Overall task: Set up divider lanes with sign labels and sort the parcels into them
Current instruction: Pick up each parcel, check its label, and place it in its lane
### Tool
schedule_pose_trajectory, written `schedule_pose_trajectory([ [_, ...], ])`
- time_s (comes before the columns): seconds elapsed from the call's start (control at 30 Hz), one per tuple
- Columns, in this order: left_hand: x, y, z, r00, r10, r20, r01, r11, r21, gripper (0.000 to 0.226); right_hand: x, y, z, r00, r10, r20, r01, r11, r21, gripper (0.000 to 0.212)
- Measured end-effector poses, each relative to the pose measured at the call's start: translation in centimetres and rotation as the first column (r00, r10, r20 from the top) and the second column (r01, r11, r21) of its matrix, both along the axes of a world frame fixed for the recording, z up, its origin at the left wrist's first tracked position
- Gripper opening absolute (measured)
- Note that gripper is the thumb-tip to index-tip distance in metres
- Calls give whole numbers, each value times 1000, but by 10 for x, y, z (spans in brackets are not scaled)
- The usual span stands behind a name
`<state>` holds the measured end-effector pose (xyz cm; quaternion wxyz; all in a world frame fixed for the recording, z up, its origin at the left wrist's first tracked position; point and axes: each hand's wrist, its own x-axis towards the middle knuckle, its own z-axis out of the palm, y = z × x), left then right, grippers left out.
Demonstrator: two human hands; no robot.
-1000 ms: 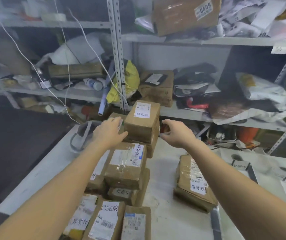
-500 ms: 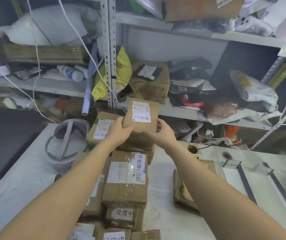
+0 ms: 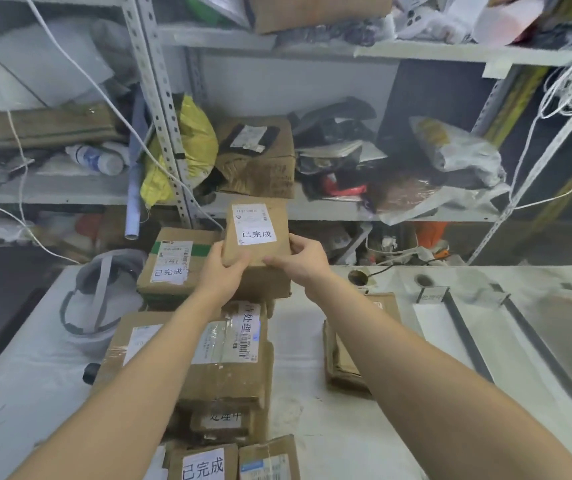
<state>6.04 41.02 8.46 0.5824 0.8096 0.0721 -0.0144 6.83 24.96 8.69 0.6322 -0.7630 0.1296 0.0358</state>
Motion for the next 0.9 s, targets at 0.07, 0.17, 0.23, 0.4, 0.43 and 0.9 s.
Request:
schedule_pose_trajectory([
  [0.07,-15,-14,7,999,25,31,-26,999,21,51,-13,-13,6,1000,10,20,-10,999,32,59],
  [0.17,-37,-39,24,994,37,106,-41,999,34,50,-37,-39,19,997,10,73,-16,996,85,59],
  [0.23,-54,-56,39,988,31,148,-38,998,48,48,-55,-57,31,991,23,129,-39,992,121,59],
  [0.4,-95,-109,79,967,20,255,-28,999,29,48,-101,-111,69,975,18,224,-56,985,166,69],
  [0.43,-102,-123,85,961,17,277,-26,999,28,50,-111,-126,76,971,8,240,-51,984,172,72],
  [0.9,-206,-374,91,933,-194,303,222,973,-59,46,-245,-388,94,946,-155,286,139,987,76,74],
])
